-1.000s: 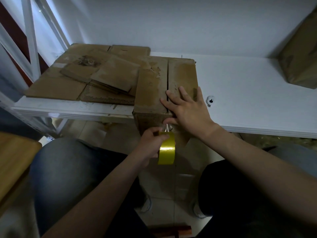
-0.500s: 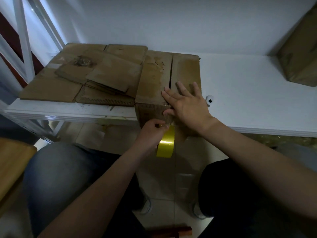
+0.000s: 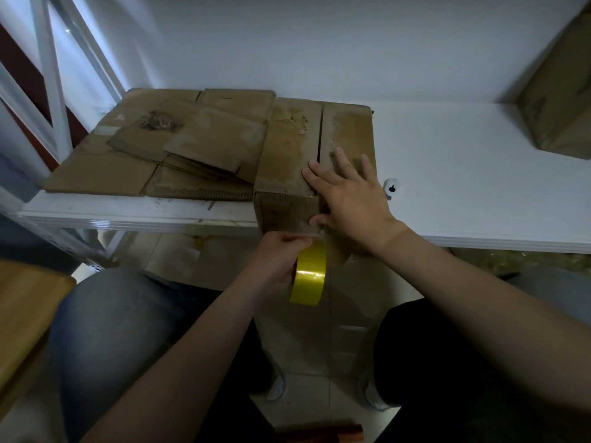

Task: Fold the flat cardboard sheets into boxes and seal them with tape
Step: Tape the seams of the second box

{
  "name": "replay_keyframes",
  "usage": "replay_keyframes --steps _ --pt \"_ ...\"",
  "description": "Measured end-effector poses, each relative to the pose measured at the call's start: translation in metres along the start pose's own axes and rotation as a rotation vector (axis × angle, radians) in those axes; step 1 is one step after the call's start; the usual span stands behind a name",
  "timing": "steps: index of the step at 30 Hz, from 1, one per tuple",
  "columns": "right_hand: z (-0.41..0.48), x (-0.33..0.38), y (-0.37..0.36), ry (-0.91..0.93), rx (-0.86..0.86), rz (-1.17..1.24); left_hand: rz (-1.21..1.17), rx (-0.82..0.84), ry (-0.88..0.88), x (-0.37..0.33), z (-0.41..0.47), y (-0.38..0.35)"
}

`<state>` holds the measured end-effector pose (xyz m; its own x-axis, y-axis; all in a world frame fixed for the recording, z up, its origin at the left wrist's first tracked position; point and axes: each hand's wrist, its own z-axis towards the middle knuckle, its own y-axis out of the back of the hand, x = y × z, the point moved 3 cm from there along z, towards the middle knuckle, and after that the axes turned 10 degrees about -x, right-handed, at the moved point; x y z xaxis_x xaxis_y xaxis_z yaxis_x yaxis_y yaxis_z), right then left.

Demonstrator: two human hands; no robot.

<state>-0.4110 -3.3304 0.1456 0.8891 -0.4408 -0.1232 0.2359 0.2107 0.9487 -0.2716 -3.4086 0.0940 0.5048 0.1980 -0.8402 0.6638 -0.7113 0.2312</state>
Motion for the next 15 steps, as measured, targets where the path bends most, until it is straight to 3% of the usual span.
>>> replay_keyframes --steps 6,11,15 --pt "-0.023 -0.054 0.021 -0.159 -0.177 0.197 0.001 0.027 -0.01 0.001 0.001 0.003" --pt "-0.044 -0.109 -0.008 -0.32 0.045 0.102 0.008 -0.01 -0.008 -0.001 0.004 0.0" --pt "-0.042 -0.13 -0.036 -0.349 0.252 0.088 0.005 -0.024 -0.004 -0.003 0.009 -0.003"
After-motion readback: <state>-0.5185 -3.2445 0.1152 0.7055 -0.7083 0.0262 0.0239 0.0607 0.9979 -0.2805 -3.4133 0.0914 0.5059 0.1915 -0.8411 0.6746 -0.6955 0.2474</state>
